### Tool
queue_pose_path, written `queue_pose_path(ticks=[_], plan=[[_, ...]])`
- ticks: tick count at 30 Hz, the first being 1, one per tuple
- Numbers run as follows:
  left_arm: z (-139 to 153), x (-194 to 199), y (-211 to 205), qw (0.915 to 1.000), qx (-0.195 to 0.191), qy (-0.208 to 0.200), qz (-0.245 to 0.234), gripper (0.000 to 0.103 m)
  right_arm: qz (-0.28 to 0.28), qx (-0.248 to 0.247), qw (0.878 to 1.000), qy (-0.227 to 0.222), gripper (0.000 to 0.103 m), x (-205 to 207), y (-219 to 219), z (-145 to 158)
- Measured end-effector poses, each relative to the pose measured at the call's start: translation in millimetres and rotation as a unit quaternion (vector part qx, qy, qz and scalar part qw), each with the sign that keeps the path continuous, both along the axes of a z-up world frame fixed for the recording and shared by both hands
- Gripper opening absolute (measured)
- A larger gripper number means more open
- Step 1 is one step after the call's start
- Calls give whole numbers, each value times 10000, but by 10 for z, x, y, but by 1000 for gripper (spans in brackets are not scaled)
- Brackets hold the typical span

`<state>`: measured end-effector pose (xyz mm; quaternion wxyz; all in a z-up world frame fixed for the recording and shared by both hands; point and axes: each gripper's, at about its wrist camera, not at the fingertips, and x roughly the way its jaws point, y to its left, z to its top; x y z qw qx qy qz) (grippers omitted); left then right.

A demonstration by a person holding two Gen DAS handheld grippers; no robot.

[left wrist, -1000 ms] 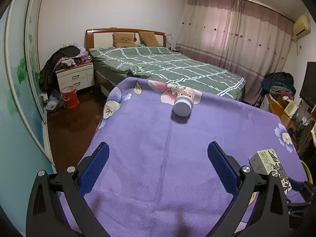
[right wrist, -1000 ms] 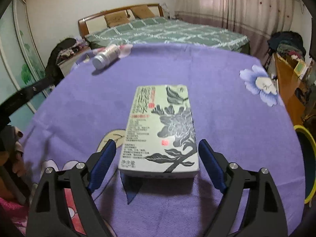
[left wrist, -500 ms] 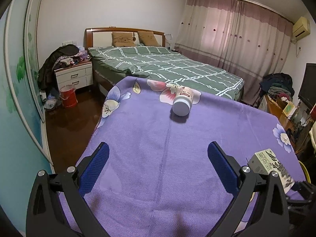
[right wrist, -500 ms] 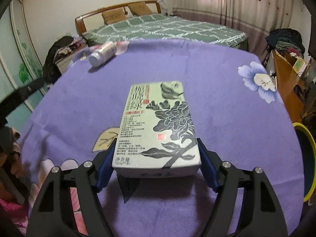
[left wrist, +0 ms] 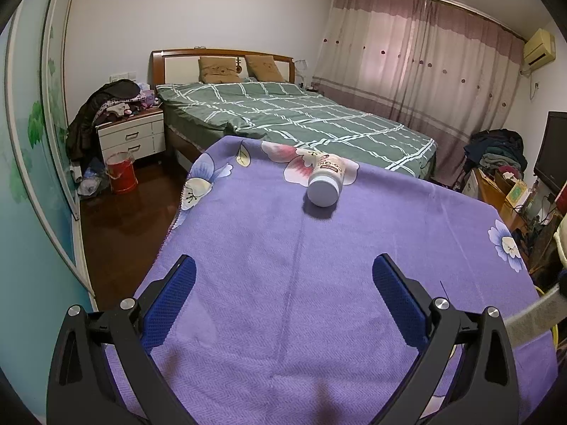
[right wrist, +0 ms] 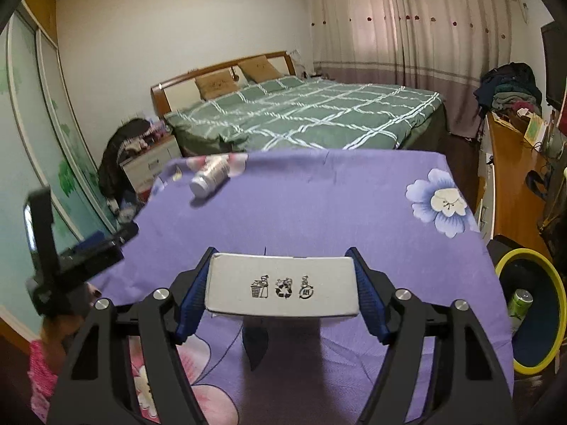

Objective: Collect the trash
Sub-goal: 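Lift the tissue box, carry it over the bin and open the right gripper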

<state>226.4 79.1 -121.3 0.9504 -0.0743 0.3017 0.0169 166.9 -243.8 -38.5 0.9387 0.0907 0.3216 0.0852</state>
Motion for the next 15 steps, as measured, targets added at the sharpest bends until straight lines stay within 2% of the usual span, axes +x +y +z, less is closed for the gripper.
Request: queue_pose_path(ticks=[8,15], plan=[[-1,0,-11,10000,9,1,0,98,-280,136,9993,-191,69,-110,-282,149],[-2,-3,-14,10000,18,8,-3,98,-1119,172,9930,-342,69,-233,-916,236]])
